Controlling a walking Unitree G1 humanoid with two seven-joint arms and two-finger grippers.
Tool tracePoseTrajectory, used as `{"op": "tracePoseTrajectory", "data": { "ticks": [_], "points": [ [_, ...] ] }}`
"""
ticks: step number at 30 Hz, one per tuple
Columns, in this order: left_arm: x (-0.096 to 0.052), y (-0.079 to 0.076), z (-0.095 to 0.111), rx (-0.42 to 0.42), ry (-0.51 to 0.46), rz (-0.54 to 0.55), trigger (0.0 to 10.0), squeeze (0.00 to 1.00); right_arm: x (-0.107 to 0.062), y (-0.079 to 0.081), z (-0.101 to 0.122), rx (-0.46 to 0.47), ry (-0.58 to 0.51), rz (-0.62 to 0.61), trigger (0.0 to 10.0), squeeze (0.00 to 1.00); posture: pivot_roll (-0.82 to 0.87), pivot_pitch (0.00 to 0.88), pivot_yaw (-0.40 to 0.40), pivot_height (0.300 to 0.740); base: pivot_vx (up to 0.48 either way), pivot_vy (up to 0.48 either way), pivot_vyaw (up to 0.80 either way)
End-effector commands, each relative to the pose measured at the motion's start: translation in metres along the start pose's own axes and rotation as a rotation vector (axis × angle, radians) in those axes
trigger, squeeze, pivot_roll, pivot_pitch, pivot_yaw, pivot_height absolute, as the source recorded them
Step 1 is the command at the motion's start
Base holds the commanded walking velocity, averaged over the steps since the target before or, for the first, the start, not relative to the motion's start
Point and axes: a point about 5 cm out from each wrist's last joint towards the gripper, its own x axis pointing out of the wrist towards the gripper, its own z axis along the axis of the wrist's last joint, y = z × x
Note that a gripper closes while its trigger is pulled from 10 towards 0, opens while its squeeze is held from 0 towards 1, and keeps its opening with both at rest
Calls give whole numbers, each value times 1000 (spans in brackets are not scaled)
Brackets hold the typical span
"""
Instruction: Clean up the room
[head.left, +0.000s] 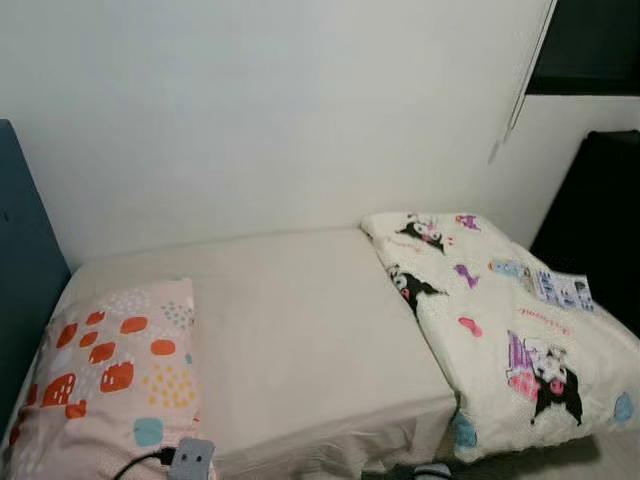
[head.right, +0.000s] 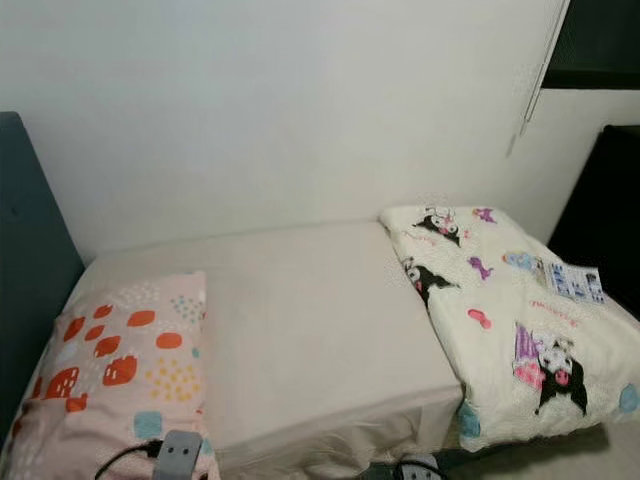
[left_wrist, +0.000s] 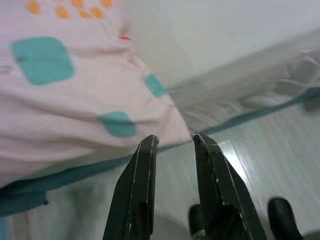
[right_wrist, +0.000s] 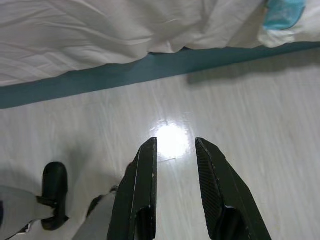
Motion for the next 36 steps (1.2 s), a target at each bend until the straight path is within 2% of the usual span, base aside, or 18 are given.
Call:
{"op": "tracePoseTrajectory", "data": {
  "ticks": [1,7,14,24,36],
  "points": [
    [0,0,3,-13,-27,-8,10000,0,0,-1,3,23,-25,-13,10000,0,45,103,-48,740,0,0,0],
    [-3,-10,3,-19,-49,-77,10000,0,-2,-1,-1,14,-24,-8,10000,0,50,139,-57,740,0,0,0],
    [-3,-15,7,-17,-77,-122,10000,0,-4,-4,-6,11,-14,-9,10000,0,49,131,-65,740,0,0,0],
    [0,-9,12,-46,-84,-78,10000,0,0,-7,3,-3,-38,-13,10000,0,42,101,-71,740,0,0,0],
    [-3,-12,6,-36,-55,-69,10000,0,1,-8,5,-9,-37,-14,10000,0,41,101,-73,740,0,0,0]
  ]
}}
